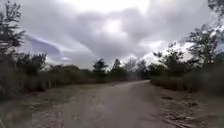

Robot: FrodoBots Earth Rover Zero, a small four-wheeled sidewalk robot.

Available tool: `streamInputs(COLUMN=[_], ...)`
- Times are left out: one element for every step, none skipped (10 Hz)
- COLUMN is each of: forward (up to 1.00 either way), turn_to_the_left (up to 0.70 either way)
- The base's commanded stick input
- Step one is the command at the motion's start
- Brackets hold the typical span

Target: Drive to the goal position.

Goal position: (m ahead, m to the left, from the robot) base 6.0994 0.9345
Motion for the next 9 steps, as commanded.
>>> streamInputs(forward=[0.45, 0.45, 0.45, 0.45, 0.45, 0.45, 0.45, 0.45, 0.45], turn_to_the_left=[0.00, 0.00, 0.00, 0.00, 0.00, 0.00, 0.00, 0.00, 0.00])
